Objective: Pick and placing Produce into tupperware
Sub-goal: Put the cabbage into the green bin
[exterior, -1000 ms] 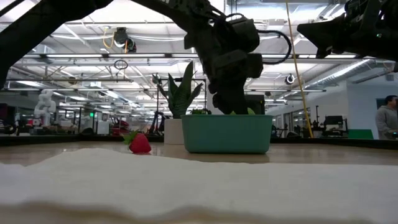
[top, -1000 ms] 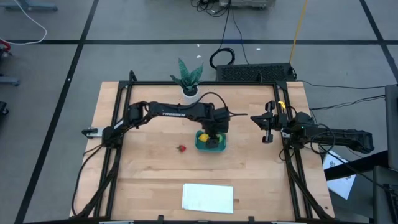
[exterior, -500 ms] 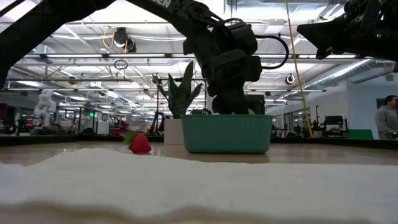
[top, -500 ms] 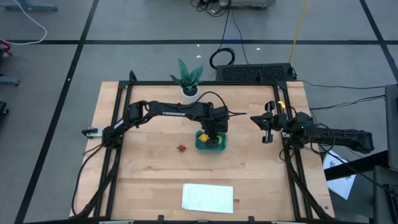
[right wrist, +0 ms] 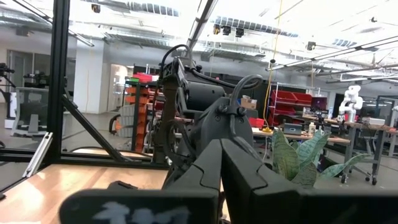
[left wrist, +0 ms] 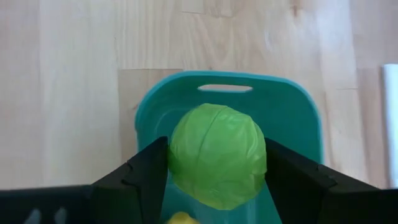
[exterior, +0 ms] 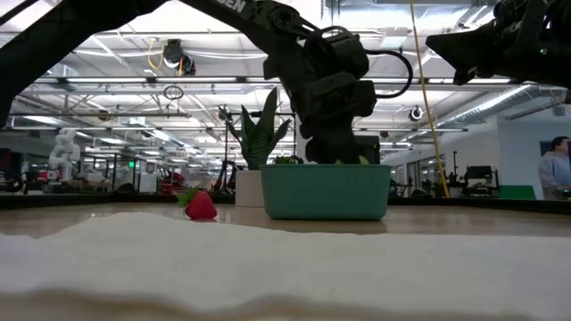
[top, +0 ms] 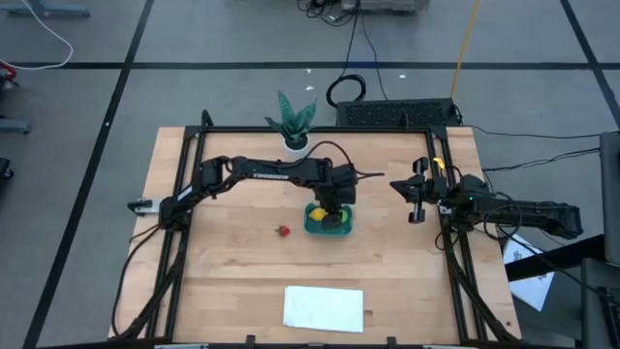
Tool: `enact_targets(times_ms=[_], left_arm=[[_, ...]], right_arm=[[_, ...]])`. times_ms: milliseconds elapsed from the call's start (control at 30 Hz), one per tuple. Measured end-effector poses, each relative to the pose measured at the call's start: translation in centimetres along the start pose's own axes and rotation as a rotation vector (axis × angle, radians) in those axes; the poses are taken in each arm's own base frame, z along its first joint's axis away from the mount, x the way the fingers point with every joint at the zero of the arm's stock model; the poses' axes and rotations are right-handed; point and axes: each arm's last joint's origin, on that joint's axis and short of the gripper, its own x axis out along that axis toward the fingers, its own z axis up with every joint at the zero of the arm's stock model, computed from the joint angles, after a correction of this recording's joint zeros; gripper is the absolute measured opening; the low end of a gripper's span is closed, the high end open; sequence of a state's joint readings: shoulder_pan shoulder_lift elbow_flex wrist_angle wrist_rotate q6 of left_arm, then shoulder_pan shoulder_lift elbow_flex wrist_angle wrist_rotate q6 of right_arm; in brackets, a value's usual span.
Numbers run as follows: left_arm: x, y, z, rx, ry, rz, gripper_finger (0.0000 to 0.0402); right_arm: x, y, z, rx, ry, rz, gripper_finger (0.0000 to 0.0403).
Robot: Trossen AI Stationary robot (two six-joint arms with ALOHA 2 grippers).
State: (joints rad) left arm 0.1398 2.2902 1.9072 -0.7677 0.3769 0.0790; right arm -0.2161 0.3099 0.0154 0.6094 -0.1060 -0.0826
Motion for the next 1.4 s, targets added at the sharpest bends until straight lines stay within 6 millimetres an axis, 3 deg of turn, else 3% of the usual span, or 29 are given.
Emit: enact_targets(times_ms=[1400], left_arm=[[2.2,-1.7,-0.6,0.186,0.017,0.155,0.0225]], right_arm=[[0.0,0.0,-0.2,0.014,0.025,0.002,0.0000]])
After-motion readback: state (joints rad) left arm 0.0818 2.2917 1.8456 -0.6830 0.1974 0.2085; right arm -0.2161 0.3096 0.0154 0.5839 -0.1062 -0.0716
